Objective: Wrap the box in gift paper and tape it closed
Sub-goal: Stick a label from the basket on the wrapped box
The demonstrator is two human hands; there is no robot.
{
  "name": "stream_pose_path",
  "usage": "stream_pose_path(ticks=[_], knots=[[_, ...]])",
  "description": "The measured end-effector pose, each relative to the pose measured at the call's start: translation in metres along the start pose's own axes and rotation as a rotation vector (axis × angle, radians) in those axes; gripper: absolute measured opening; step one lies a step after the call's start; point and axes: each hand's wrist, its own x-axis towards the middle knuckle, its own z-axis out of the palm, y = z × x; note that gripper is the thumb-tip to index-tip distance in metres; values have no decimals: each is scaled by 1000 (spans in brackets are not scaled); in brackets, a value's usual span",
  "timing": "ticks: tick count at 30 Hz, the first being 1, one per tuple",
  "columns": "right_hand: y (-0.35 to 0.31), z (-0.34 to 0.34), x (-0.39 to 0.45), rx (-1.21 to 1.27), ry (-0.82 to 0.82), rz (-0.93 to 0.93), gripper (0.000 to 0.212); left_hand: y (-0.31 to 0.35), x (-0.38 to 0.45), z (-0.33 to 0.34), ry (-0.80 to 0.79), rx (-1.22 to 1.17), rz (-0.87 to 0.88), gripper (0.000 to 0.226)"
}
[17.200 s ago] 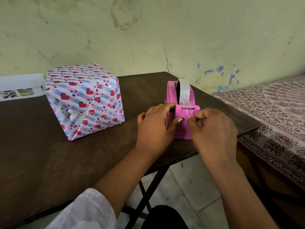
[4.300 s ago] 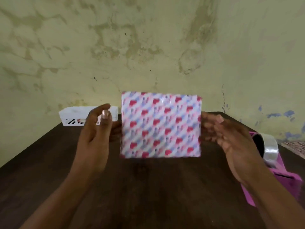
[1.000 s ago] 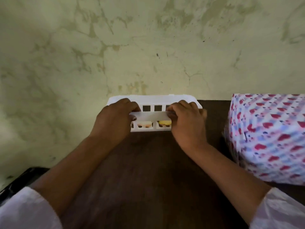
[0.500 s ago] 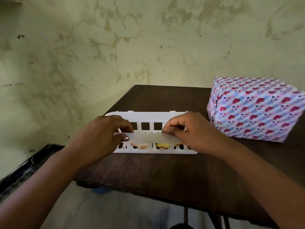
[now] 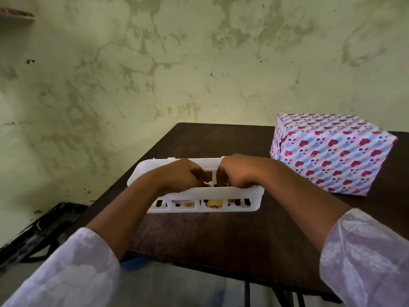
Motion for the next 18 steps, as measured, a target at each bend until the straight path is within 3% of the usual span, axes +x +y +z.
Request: stream_pose_path(ticks=[12,14,18], knots=[[1,4,1,1,111,-81,23,3,7,0,-117,-61,-170,36],[6,7,2,80,160,-97,20,0,8,1,-87,-81,-151,34],[15,7,3,468,300,-115,13,-7,6,0,49,-194,-60,26]])
